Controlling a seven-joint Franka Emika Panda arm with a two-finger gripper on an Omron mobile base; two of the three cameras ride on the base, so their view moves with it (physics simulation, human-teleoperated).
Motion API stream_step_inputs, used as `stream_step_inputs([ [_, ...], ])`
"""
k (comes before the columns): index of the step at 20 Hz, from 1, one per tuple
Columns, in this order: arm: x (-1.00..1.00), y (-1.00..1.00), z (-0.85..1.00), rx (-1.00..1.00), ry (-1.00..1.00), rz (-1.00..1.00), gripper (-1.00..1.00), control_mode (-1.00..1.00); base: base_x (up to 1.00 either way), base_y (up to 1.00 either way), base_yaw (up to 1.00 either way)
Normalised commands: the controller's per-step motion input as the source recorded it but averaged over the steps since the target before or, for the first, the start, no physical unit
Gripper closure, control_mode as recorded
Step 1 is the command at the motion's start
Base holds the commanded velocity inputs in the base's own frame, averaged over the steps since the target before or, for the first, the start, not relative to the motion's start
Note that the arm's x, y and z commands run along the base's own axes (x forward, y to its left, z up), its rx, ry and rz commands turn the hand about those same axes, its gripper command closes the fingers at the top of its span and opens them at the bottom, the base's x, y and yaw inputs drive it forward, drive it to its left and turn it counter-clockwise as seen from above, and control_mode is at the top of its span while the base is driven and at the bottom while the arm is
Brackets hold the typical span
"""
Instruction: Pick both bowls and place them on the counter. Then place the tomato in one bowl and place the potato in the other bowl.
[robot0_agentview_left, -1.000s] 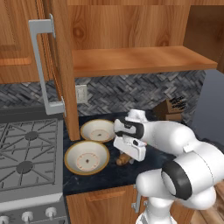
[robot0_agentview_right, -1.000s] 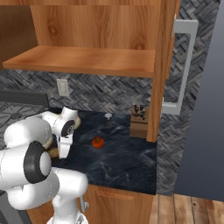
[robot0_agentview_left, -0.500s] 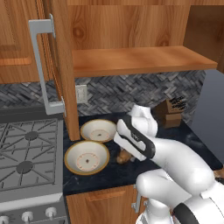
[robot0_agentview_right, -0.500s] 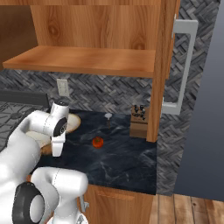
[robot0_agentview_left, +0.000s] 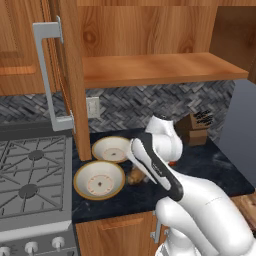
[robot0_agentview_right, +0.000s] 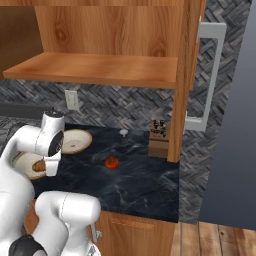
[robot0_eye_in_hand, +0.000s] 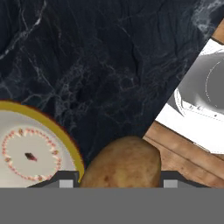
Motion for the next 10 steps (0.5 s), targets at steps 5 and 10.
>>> stream_step_inputs([
  [5,0.18,0.56,0.34,0.00,-0.06,-0.05,1.00,-1.00,0.00,0.00,0.00],
  [10,0.35,0.53,0.08,0.01,0.00,-0.04,1.00,-1.00,0.00,0.00,0.00],
])
